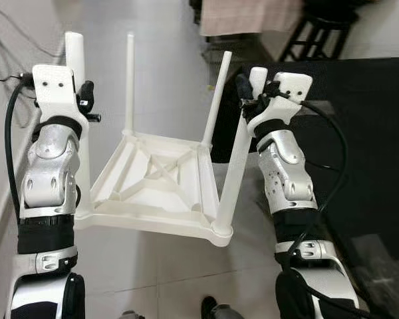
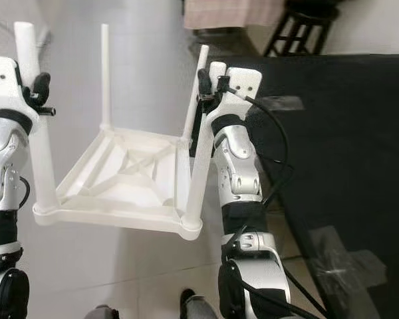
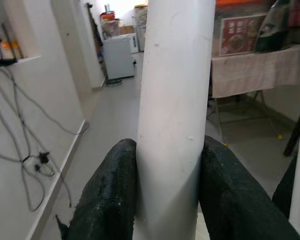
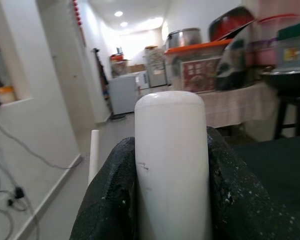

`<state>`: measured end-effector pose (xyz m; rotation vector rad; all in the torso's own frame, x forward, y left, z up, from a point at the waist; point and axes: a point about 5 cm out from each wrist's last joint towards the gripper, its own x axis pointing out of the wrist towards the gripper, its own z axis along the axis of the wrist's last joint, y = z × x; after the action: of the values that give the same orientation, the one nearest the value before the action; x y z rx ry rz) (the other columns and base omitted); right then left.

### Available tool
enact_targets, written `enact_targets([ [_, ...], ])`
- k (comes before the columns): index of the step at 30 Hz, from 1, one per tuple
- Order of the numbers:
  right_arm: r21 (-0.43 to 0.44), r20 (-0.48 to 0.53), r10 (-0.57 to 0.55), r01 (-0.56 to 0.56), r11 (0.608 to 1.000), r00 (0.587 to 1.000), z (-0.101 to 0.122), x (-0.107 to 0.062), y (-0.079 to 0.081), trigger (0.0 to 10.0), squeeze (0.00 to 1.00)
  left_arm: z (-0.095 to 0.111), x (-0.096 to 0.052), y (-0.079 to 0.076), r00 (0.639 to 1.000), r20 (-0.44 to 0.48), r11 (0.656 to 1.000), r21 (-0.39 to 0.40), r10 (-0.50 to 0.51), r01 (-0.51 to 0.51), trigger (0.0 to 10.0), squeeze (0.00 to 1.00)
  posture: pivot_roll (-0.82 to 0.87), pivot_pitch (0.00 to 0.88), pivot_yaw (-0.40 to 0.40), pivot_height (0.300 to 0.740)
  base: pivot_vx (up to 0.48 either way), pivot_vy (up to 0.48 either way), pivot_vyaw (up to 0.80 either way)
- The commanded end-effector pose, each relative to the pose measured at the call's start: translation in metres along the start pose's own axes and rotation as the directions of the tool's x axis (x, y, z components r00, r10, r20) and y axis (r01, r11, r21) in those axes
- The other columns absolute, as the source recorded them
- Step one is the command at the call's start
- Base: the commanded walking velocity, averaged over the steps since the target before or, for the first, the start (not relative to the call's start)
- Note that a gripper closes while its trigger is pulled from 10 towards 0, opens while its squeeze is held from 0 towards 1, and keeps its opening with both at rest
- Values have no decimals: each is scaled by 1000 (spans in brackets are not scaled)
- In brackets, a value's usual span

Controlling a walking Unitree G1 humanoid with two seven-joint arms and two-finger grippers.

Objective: Building children table

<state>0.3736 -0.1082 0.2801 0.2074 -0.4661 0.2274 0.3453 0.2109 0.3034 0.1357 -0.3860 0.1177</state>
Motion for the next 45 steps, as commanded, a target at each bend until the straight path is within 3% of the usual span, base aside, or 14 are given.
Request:
enact_targets([
  [1, 14, 91, 417, -419, 908, 904, 18, 7, 98, 10000, 0, 86, -6, -61, 889, 389, 963, -21, -241, 270, 10000, 0, 103, 0, -53, 740, 0, 0, -800],
  [4, 28, 140, 475, -483, 875, 869, 29, 11, 106, 10000, 0, 107, 0, -51, 880, 449, 988, 54, -156, 147, 10000, 0, 106, 0, -53, 740, 0, 0, -800],
  [6, 48, 167, 549, -562, 825, 819, 37, 14, 116, 10000, 0, 126, 3, -42, 860, 506, 993, 120, -64, 3, 10000, 0, 107, 0, -52, 740, 0, 0, -800],
  [10, 44, 140, 623, -633, 773, 770, 34, 12, 128, 10000, 0, 131, 3, -39, 857, 515, 989, 126, -1, -74, 10000, 0, 108, 0, -52, 740, 0, 0, -800],
  [12, 44, 140, 623, -633, 773, 770, 34, 12, 128, 10000, 0, 131, 3, -39, 857, 515, 989, 126, -1, -74, 10000, 0, 108, 0, -52, 740, 0, 0, -800],
  [14, 60, 65, 703, -706, 706, 708, 17, 1, 145, 10000, 0, 116, 0, -41, 887, 460, 987, 122, 39, -107, 10000, 0, 108, 0, -54, 740, 0, 0, -788],
  [16, 69, 43, 723, -724, 686, 689, 11, -4, 150, 10000, 0, 109, -1, -40, 899, 434, 985, 124, 56, -121, 10000, 0, 108, 0, -55, 740, 0, 0, -788],
  [27, 90, -6, 759, -756, 649, 651, -6, -13, 156, 10000, 0, 85, -4, -29, 930, 325, 968, 123, 170, -219, 10000, 0, 108, 0, -58, 740, 0, 0, -533],
  [29, 86, -22, 774, -770, 632, 633, -9, -16, 157, 10000, 0, 81, -4, -29, 934, 304, 966, 119, 186, -231, 10000, 0, 107, 0, -58, 740, 0, 0, 0],
  [32, 63, -90, 824, -823, 565, 559, -23, -27, 164, 10000, 0, 65, -5, -26, 946, 203, 962, 61, 251, -268, 10000, 0, 109, 0, -61, 740, 0, 0, 0],
  [35, 63, -90, 824, -823, 565, 559, -23, -27, 164, 10000, 0, 65, -5, -26, 946, 203, 962, 61, 251, -268, 10000, 0, 109, 0, -61, 740, 0, 0, 0],
  [38, 19, -175, 909, -922, 386, 377, -41, -49, 174, 10000, 0, 36, -16, -4, 920, 52, 921, -2, 389, -390, 10000, 0, 120, 0, -71, 740, 0, 0, 0],
  [44, 9, -178, 935, -950, 313, 306, -44, -56, 177, 10000, 0, 26, -23, 8, 888, -7, 887, -40, 460, -460, 10000, 0, 123, 0, -73, 740, 0, 0, 0],
  [45, 6, -172, 949, -963, 268, 263, -45, -60, 180, 10000, 0, 15, -30, 15, 860, -76, 857, -77, 505, -510, 10000, 0, 135, 0, -85, 740, 0, 0, 0],
])
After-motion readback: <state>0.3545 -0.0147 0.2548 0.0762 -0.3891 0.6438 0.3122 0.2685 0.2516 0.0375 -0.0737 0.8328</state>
